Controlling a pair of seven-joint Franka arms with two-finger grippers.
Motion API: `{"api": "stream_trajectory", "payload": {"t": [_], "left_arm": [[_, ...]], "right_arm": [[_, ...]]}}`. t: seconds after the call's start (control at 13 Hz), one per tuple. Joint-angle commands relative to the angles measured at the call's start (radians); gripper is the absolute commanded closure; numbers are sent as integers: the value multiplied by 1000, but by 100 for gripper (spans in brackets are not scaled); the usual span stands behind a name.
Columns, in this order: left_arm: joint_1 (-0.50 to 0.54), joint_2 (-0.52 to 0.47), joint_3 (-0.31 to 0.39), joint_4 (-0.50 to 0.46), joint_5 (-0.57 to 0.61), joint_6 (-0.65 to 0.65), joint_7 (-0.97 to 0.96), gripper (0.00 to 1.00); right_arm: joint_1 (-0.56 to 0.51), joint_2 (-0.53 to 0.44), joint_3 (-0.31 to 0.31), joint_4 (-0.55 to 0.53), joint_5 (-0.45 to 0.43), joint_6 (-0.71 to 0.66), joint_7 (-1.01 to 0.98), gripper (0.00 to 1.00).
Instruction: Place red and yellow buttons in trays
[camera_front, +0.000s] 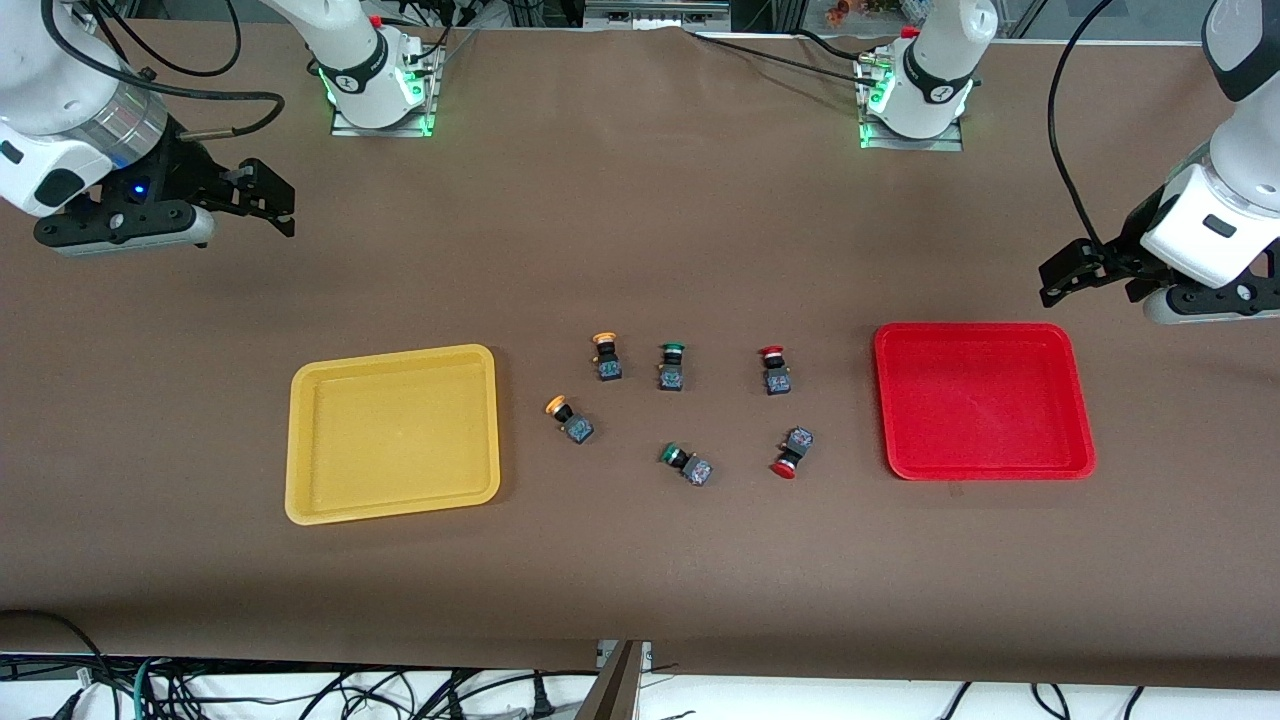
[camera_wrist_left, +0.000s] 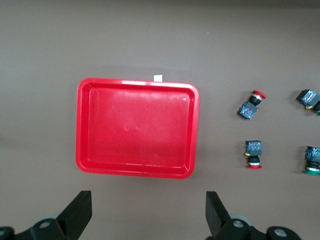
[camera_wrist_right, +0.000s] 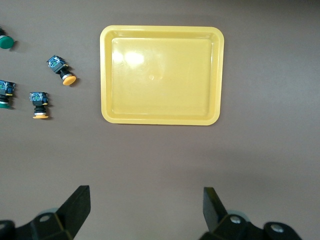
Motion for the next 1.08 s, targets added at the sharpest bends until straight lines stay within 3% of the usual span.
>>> {"api": "stream_trajectory", "payload": {"t": [0.0, 0.31, 0.62, 1.0], "left_arm": [[8, -11, -10, 12, -9, -61, -3, 0], [-3, -6, -13, 31, -10, -59, -5, 0], [-3, -5, -13, 32, -10, -58, -5, 0], [-49, 84, -16, 49, -21, -81, -2, 0]], "right_arm": [[-18, 9, 10, 29, -7, -28, 3, 0], [-16, 35, 10, 64, -6, -28, 11, 0], [39, 139, 17, 62, -9, -2, -34, 0], [200, 400, 18, 66, 22, 272, -32, 0]]}}
